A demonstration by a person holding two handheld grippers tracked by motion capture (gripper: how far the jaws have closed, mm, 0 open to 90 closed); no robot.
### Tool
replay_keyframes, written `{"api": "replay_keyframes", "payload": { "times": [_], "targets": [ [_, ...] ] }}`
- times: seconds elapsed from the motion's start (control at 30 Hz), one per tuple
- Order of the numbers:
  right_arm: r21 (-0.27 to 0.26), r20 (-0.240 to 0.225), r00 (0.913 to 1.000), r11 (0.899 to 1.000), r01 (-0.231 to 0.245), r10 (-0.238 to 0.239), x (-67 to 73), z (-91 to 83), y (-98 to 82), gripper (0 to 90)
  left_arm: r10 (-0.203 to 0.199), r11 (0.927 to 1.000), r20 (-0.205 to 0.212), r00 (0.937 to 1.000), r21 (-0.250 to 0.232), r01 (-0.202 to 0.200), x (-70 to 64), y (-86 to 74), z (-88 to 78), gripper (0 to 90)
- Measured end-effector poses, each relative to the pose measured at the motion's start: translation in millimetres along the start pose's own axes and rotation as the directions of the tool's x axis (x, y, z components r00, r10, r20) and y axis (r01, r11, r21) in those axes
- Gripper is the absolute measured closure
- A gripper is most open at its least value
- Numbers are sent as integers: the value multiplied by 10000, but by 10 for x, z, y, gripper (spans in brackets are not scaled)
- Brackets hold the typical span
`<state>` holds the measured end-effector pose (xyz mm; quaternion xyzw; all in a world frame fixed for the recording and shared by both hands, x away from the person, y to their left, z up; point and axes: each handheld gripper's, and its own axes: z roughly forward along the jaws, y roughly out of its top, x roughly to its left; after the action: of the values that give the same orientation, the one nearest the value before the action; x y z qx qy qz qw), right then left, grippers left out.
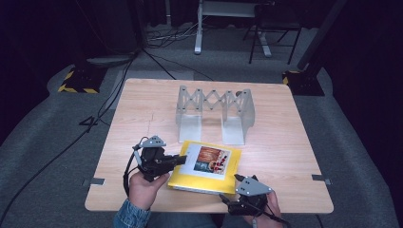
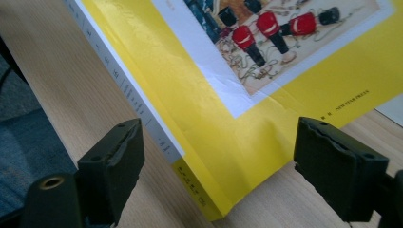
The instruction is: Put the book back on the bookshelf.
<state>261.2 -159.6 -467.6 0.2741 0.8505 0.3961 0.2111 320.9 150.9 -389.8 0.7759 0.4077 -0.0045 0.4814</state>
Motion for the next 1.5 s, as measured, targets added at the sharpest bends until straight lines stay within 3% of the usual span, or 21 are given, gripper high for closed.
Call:
{"api": "replay_keyframes", "payload": {
  "times": [0.27,0.47,0.5,0.7,1.17,1.33,1.4,1.43,1.5],
  "targets": [
    [172,385,9990,9996,237,-243,72,81,3,162,97,9999,338,9994,-34,-96,-56,65,19,873],
    [186,647,9955,9975,686,-697,147,152,34,152,71,10000,532,9986,-33,-69,-76,88,34,873],
    [226,873,9909,9946,1010,-1026,187,190,50,151,76,10000,595,9982,-14,-75,-85,93,36,873],
    [317,1486,9799,9911,1296,-1329,233,298,61,150,75,10000,542,9985,61,-79,-110,85,56,873],
    [257,1913,9653,9841,1759,-1775,264,461,92,156,-142,9992,434,9990,366,126,-58,69,102,872],
    [349,2155,9534,9773,2088,-2113,257,537,98,166,-69,9987,363,9993,515,51,-69,70,134,872],
    [383,2331,9418,9700,2401,-2423,265,579,101,182,-99,9984,343,9994,565,79,-63,68,144,872],
    [383,2331,9418,9700,2401,-2423,265,579,101,182,-99,9984,343,9994,565,79,-63,68,144,872],
    [399,2564,9262,9604,2756,-2764,292,598,97,222,-162,9981,355,9992,603,141,-56,66,150,872]
  ]
}}
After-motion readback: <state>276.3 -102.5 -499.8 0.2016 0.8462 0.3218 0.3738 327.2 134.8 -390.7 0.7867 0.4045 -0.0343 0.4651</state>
